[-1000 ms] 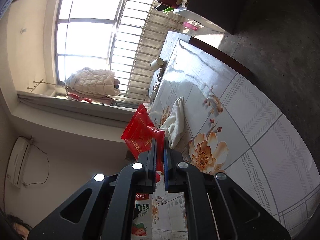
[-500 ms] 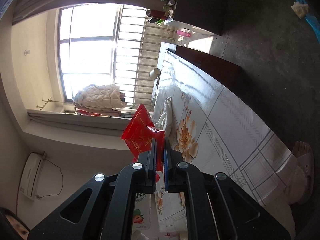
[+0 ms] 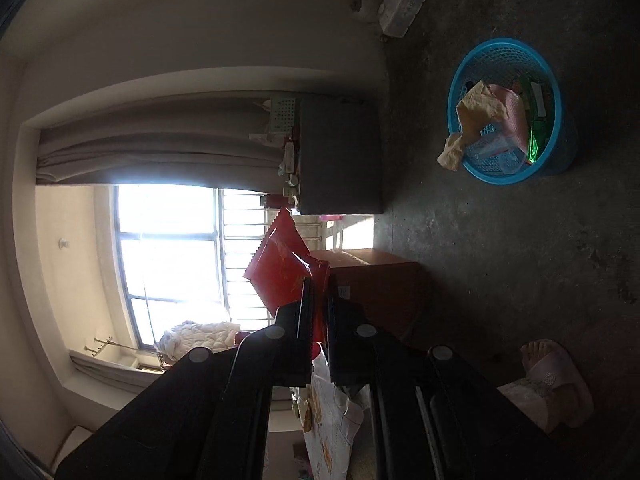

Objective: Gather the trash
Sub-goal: 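Carry the bottle and red wrapper to the blue wastebasket and release them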

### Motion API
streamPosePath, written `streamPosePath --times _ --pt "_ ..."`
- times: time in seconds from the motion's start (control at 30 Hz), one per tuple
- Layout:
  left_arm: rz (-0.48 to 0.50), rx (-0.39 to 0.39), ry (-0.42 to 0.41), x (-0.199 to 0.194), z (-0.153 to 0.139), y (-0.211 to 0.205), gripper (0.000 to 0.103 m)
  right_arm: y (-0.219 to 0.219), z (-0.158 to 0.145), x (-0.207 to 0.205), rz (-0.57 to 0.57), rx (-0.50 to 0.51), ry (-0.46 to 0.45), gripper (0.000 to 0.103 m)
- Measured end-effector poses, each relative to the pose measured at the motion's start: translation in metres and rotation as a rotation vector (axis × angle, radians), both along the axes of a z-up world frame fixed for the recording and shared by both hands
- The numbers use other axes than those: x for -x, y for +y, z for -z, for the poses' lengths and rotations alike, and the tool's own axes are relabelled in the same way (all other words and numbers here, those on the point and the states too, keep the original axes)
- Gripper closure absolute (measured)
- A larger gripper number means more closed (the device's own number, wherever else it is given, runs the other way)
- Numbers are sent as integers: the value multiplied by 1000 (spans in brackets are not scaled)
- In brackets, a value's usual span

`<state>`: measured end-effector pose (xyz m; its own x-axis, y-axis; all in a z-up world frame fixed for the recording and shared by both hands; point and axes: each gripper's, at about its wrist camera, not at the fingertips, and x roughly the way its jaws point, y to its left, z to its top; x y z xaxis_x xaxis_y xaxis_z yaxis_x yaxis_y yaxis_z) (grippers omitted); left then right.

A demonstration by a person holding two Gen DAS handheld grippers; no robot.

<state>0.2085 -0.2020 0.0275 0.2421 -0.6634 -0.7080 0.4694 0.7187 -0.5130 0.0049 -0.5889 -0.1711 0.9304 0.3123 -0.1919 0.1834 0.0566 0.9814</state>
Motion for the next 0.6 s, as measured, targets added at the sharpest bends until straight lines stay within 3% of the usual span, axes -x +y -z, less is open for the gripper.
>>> streamPosePath --times 0.23,0.43,0.6 --pt "142 -85 134 -50 54 -148 42 -71 52 14 145 -48 83 97" --pt "179 -173 216 -95 113 -241 42 -106 101 -26 184 -99 175 97" --pt "162 -222 246 -129 156 -296 42 -137 124 -74 224 -103 220 97"
